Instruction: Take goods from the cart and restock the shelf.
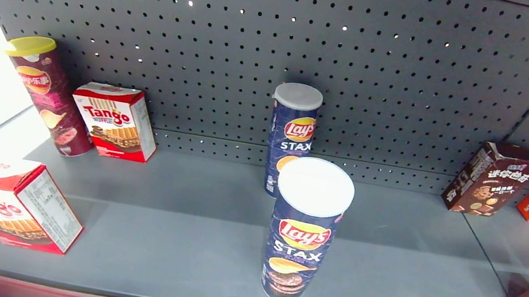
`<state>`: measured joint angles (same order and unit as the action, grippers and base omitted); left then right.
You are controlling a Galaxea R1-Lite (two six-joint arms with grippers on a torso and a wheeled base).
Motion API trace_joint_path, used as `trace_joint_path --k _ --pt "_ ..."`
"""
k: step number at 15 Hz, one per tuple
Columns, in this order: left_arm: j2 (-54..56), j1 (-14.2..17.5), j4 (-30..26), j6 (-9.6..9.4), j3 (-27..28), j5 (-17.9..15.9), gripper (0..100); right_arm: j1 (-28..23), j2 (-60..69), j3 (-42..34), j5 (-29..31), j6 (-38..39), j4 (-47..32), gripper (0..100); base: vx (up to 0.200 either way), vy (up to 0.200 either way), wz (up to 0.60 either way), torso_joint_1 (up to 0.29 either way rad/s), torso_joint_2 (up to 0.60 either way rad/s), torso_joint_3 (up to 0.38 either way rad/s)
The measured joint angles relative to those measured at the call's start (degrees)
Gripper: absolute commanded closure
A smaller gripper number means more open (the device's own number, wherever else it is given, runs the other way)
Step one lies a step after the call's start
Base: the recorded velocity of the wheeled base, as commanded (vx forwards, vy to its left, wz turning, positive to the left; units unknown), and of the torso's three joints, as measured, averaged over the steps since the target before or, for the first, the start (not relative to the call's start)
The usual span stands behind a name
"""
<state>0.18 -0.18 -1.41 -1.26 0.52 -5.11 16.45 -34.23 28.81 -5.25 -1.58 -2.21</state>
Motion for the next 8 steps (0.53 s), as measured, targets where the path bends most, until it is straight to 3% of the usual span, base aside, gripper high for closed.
trace_joint_path --k 3,8 --pt "0.0 0.0 0.0 0.04 0.0 0.1 0 9.2 -13.1 4.3 -1.5 -1.3 3.2 0 0.000 0.000 0.00 0.000 0.00 0.000" --pt "0.0 0.0 0.0 0.33 -0.1 0.2 0 19.0 -29.4 6.1 -1.6 -2.0 8.9 0 0.000 0.000 0.00 0.000 0.00 0.000"
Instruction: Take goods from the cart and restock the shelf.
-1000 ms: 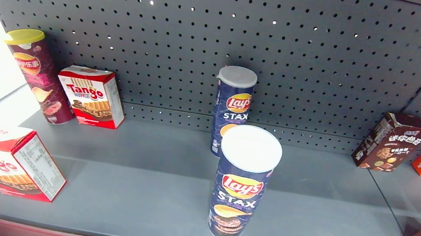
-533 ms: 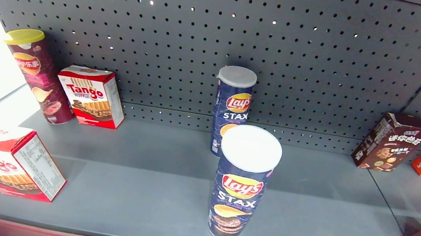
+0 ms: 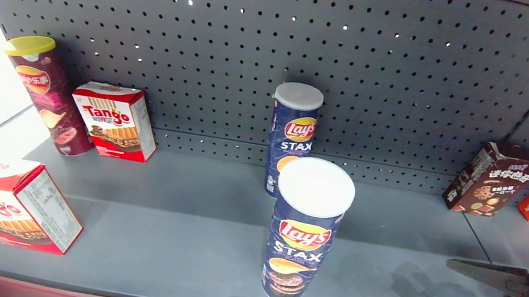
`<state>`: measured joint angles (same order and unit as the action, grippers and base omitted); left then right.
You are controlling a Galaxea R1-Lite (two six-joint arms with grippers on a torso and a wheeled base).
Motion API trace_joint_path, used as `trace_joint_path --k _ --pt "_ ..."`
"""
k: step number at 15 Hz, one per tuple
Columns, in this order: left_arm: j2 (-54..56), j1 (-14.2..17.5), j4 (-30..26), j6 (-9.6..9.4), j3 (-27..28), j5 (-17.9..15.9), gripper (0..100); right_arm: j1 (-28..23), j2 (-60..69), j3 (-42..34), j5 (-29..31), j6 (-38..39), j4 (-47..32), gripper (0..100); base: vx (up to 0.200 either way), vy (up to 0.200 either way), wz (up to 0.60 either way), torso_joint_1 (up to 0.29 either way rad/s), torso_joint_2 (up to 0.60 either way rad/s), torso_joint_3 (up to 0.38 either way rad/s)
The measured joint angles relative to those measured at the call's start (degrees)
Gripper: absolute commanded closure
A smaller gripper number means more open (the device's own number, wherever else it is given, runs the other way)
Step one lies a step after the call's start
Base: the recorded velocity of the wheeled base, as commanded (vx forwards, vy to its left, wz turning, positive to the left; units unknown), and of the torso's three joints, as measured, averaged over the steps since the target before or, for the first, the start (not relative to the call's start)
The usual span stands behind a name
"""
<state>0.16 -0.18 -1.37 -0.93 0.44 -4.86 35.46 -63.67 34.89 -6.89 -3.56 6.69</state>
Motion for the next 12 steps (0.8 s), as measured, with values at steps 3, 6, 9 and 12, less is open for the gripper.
trace_joint_path --k 3,6,9,12 --pt "0.0 0.0 0.0 -0.02 0.0 0.0 0 2.4 -6.8 3.0 0.3 -0.1 1.4 0 0.000 0.000 0.00 0.000 0.00 0.000" --pt "0.0 0.0 0.0 -0.05 0.0 0.0 0 4.3 -12.1 6.4 0.5 -0.2 1.6 0 0.000 0.000 0.00 0.000 0.00 0.000" --pt "0.0 0.0 0.0 -0.05 0.0 0.0 0 5.2 -15.4 8.3 0.5 -0.2 1.9 0 0.000 0.000 0.00 0.000 0.00 0.000" --pt "0.0 0.0 0.0 -0.05 0.0 -0.1 0 5.2 -18.5 10.1 0.5 -0.2 3.0 0 0.000 0.000 0.00 0.000 0.00 0.000"
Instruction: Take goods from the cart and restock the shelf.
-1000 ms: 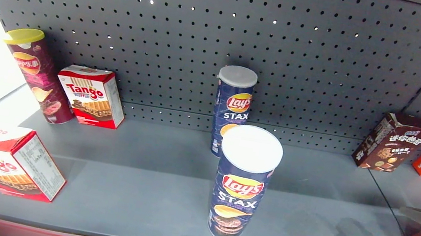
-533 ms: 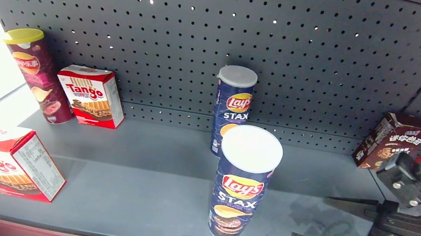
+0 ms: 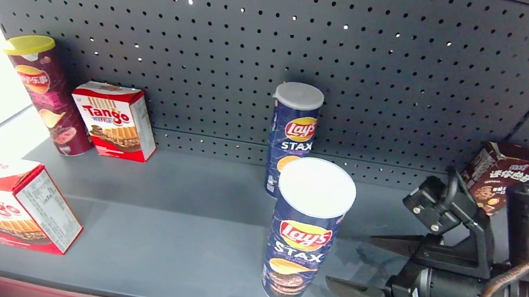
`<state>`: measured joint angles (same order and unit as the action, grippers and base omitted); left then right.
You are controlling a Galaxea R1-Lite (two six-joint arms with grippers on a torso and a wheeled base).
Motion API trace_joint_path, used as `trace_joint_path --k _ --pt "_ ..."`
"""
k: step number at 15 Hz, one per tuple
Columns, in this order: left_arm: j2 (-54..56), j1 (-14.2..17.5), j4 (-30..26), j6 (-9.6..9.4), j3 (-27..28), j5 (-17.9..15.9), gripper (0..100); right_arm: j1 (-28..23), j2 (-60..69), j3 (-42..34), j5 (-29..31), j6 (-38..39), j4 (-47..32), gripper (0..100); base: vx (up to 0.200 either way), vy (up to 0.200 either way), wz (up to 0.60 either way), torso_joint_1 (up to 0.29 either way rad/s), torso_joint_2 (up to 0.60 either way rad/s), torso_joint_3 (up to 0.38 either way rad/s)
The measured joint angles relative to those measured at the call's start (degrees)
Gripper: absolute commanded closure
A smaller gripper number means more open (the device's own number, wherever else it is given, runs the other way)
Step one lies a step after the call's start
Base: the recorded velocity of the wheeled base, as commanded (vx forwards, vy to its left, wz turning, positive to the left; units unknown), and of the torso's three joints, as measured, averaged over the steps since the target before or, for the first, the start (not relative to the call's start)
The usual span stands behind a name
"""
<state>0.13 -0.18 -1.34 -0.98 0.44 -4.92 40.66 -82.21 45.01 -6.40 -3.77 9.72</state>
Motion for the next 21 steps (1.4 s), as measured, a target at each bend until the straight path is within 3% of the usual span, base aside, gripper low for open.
trace_joint_path --k 11,21 --pt "0.0 0.0 0.0 0.00 0.0 0.0 0 -2.5 -3.5 2.6 0.4 0.0 0.0 0 0.000 0.000 0.00 0.000 0.00 0.000" --pt "0.0 0.0 0.0 0.02 0.0 0.0 0 -1.0 -5.0 4.3 0.4 -0.2 0.1 0 0.000 0.000 0.00 0.000 0.00 0.000"
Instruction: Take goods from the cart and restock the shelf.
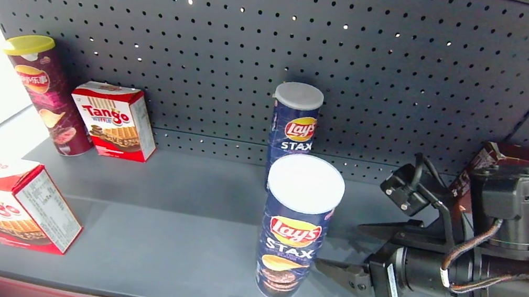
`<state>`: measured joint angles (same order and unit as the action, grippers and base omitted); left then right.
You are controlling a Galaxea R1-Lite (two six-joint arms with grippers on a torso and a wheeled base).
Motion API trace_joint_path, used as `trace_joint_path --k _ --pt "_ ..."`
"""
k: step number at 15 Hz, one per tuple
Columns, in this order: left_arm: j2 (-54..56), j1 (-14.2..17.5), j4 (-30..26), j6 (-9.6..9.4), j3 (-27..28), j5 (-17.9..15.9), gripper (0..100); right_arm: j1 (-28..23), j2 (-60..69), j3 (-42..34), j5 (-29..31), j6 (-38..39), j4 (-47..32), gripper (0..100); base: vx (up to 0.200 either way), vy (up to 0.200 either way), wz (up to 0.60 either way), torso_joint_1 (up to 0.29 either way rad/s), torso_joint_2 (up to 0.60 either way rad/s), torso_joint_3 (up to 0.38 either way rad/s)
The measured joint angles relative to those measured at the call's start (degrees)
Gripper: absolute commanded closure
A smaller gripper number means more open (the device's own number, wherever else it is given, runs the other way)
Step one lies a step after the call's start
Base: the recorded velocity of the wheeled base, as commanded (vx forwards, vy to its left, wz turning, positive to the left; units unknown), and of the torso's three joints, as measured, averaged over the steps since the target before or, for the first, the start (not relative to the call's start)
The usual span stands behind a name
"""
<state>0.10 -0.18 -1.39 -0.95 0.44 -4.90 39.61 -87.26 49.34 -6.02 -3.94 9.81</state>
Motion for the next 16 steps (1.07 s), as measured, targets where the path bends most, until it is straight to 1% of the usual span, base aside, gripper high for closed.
trace_joint_path --k 16 --pt "0.0 0.0 0.0 -0.02 0.0 0.0 0 0.5 -1.1 0.2 0.0 0.0 0.9 0 0.000 0.000 0.00 0.000 0.00 0.000"
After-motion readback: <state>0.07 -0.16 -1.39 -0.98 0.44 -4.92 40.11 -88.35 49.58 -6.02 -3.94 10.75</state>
